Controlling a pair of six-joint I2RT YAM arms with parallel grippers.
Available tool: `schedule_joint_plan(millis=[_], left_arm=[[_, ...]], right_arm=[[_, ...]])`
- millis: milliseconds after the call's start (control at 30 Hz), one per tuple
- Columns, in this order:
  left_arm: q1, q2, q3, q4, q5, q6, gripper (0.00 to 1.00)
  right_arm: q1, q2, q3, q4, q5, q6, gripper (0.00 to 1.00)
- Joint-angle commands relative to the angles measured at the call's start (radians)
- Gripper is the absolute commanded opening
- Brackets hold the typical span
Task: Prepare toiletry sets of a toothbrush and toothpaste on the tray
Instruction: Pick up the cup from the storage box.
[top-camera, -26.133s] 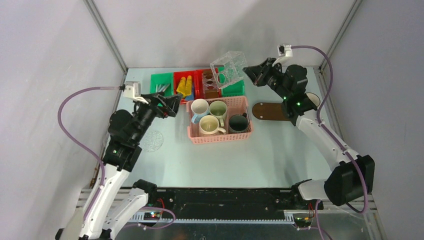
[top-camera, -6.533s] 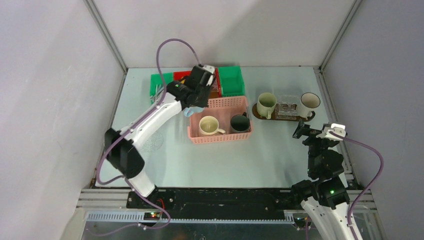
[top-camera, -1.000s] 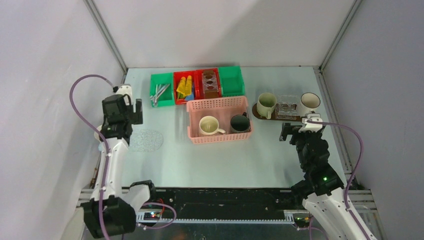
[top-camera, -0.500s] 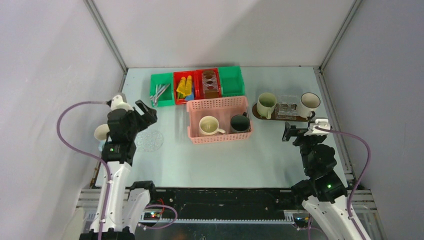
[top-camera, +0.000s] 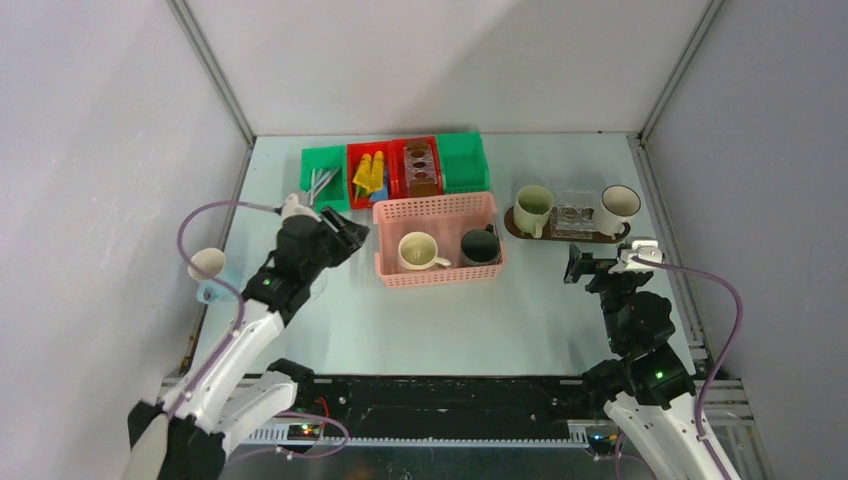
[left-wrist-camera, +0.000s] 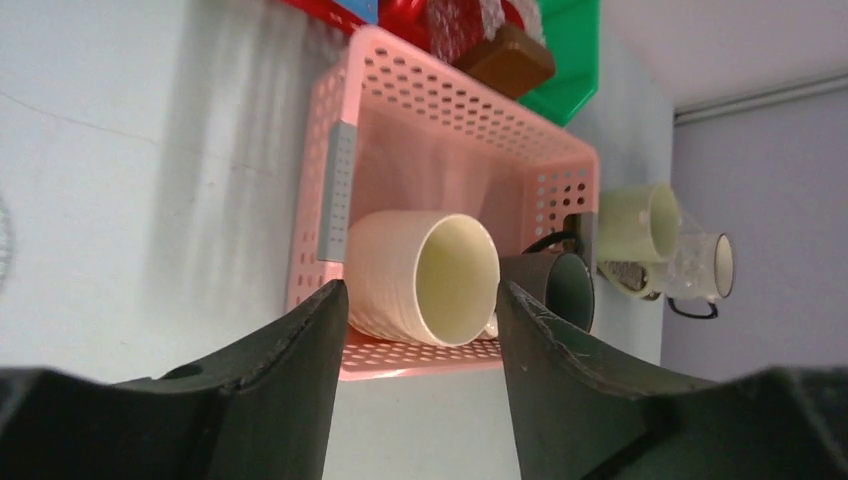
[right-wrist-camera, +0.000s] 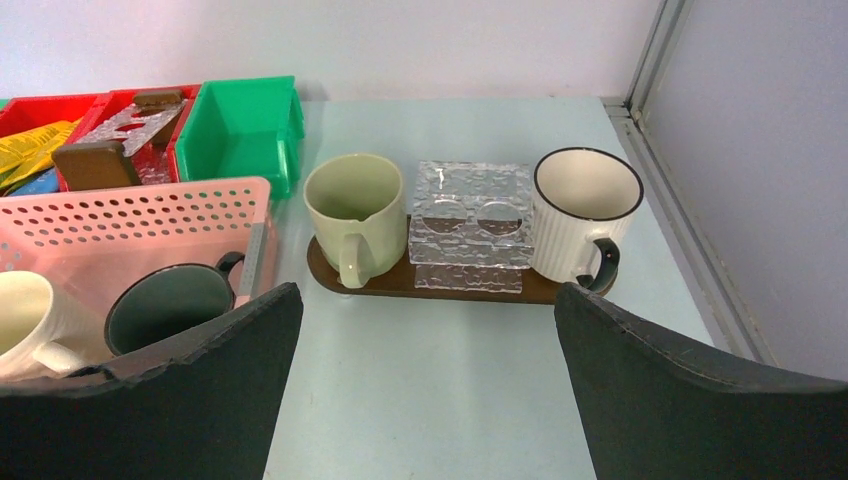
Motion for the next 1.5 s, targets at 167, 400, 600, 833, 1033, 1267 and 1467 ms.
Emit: schedule_joint_plan(millis=[167, 400, 600, 833, 1033, 1267, 1467], left_arm=[[-0.27, 0.306, 0.259, -0.078, -0.277, -0.155, 0.66], [-0.426, 0.534, 0.478, -0.239, -0.42, -0.277, 0.66], [-0.473, 0.717, 0.618, -0.294, -0.44, -0.346, 0.66], [-0.479, 0.866, 0.708, -0.372, -0.455, -0.447, 0.65], [-0.479, 0.991, 0.791, -0.488, -0.492, -0.545, 0.62], [-0.461, 1.107, 0.917, -0.634, -0.54, -0.677, 0.59], [-0.432, 1.135, 0.948, -0.678, -0.555, -0.793, 0.58]], right_arm=[[0.004, -0.022, -0.001, 0.043, 0.0, -0.016, 0.99], [0.004, -0.034, -0.002, 0.044, 0.001, -0.016, 0.99], [0.003, -0.041, -0.003, 0.043, 0.004, -0.016, 0.99], [0.004, -0.058, -0.008, 0.047, 0.006, -0.018, 0.99], [0.004, -0.063, -0.007, 0.043, 0.003, -0.017, 1.0], [0.004, -0.071, -0.008, 0.039, 0.004, -0.018, 0.99], [0.004, -0.074, -0.008, 0.038, 0.005, -0.018, 0.99]])
